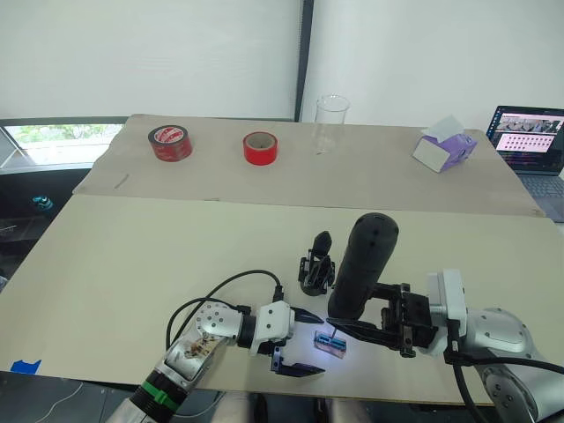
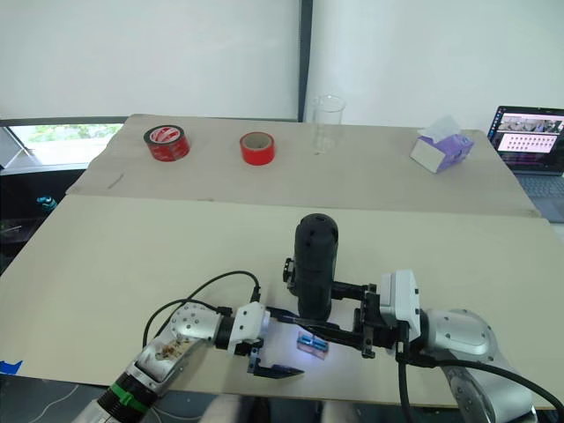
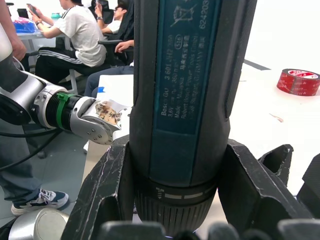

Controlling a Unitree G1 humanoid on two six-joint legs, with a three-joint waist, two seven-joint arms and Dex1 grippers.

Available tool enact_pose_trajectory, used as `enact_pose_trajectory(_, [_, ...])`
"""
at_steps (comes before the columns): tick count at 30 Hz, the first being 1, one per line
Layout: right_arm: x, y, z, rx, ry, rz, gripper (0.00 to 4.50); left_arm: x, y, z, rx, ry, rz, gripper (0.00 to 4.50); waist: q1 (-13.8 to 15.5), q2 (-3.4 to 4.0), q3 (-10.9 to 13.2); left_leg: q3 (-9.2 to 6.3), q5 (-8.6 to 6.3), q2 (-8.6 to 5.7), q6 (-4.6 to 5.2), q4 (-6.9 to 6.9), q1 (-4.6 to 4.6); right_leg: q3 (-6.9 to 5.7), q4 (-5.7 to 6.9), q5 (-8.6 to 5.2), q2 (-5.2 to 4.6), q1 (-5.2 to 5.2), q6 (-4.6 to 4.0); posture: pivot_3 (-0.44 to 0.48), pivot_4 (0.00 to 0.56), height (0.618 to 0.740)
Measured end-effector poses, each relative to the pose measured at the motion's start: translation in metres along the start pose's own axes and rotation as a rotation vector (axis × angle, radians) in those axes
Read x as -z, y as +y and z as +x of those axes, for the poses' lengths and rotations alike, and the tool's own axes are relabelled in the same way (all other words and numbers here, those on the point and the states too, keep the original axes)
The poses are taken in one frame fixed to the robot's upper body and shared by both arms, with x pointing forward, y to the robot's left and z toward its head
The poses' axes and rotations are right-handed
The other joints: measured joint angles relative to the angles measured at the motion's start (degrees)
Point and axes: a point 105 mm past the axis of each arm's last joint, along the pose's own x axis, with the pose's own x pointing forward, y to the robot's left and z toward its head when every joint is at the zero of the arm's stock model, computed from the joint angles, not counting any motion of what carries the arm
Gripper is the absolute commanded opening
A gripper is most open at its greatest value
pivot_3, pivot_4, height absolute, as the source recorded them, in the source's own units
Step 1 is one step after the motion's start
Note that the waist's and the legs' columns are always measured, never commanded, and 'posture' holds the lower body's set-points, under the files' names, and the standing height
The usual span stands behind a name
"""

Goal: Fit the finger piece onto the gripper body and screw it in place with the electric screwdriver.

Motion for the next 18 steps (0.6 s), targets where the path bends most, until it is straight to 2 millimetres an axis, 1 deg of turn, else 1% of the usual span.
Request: enact_pose_trajectory(18, [0.0004,0.0014,0.0017,-0.006,-0.009,0.008,1.91,-0.0001,0.0006,0.0008,-0.002,-0.006,0.001,4.47,0.0,0.0,0.0,0.0,0.0,0.0,0.0,0.01,0.0,0.0,0.0,0.0,0.0,0.01,0.0,0.0,0.15,0.74])
